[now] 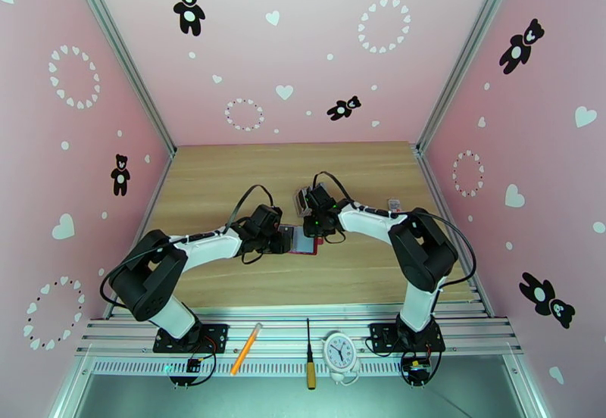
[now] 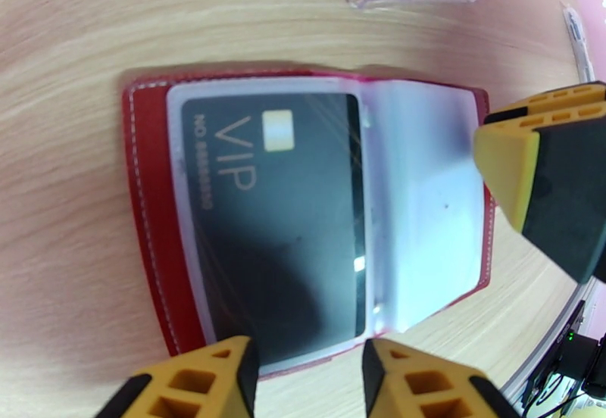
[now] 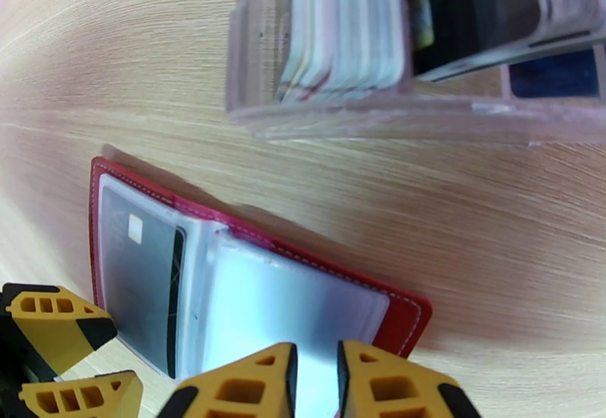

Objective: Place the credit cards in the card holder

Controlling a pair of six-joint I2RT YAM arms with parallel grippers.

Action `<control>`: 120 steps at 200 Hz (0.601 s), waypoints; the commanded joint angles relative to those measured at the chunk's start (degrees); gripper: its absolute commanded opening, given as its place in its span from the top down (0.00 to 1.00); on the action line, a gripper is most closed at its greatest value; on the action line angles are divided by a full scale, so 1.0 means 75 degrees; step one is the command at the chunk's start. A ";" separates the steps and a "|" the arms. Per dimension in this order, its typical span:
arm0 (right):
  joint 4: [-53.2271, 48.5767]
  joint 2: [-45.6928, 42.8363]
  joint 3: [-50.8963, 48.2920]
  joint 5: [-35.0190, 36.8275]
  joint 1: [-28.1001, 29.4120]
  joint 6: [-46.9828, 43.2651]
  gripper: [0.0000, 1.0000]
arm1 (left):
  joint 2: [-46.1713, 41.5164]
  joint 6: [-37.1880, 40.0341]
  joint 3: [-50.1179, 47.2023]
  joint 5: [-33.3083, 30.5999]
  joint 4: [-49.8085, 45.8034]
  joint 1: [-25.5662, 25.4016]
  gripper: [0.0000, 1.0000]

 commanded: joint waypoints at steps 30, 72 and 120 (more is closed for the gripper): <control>0.0098 0.0285 0.0086 -0.0110 -0.0016 -0.0019 0.79 | 0.0209 0.0000 -0.0119 -0.0077 -0.0046 -0.0067 0.56; 0.0095 0.0447 0.0221 -0.0203 -0.0013 -0.0021 0.79 | 0.0271 0.0024 -0.0084 -0.0085 -0.0104 -0.0063 0.52; 0.0172 0.0463 0.0175 -0.0363 0.0078 0.0063 0.79 | 0.0273 0.0012 -0.0141 -0.0001 -0.0024 -0.0055 0.50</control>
